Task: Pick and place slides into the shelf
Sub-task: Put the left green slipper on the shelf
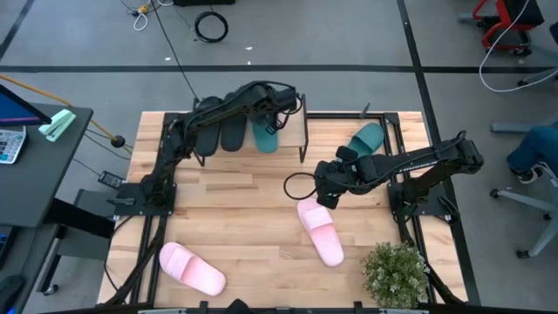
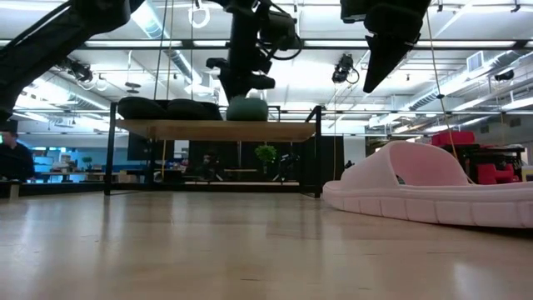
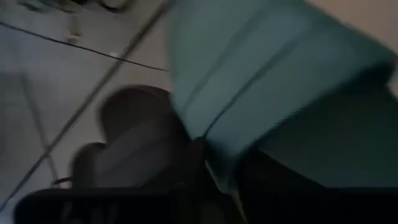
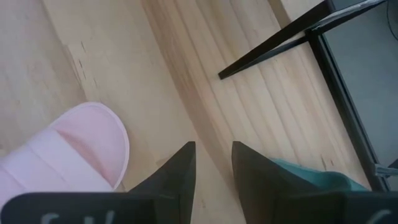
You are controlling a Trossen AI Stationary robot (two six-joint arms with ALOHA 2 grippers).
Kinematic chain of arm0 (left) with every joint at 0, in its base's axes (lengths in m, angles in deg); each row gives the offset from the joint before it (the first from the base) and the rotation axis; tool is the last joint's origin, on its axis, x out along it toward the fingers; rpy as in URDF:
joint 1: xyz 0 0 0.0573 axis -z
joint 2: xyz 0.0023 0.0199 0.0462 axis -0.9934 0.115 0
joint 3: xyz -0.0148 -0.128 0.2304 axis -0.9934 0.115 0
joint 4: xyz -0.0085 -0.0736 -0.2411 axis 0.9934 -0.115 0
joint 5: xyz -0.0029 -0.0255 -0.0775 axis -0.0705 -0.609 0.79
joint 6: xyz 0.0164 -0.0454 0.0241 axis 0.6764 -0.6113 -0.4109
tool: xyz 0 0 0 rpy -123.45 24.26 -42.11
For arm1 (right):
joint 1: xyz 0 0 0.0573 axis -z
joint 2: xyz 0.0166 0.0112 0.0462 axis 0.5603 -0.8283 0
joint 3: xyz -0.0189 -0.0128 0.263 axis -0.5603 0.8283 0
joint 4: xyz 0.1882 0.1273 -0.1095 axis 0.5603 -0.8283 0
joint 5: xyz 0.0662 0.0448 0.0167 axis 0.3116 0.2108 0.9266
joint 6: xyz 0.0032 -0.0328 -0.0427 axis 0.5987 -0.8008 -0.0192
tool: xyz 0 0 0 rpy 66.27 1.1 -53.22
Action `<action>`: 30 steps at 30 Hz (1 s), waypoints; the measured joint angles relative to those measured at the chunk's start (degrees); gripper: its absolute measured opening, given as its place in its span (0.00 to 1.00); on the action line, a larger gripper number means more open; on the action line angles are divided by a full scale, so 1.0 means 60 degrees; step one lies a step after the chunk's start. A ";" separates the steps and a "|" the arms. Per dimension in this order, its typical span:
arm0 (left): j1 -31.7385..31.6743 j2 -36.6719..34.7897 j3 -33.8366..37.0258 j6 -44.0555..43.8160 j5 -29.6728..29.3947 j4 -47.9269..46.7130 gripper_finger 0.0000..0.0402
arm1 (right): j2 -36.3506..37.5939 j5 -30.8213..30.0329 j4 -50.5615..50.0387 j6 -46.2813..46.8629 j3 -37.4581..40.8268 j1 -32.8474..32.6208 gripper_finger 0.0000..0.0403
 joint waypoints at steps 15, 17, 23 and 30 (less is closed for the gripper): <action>0.0958 -0.0143 -0.0018 0.1175 0.1207 0.0003 0.40 | 0.0000 0.0004 0.0000 -0.0007 0.0000 -0.0002 0.27; 0.1072 -0.0150 -0.0018 0.1569 0.1208 0.0013 0.39 | 0.0000 0.0004 0.0004 -0.0011 0.0000 -0.0002 0.27; 0.1059 -0.0275 -0.0007 0.1530 0.1303 0.0017 0.38 | 0.0000 0.0004 0.0004 -0.0073 0.0000 -0.0006 0.27; 0.1171 -0.0739 -0.0004 0.1575 0.1294 0.0020 0.36 | 0.0021 -0.0170 0.0190 -0.0842 0.0000 -0.0020 0.25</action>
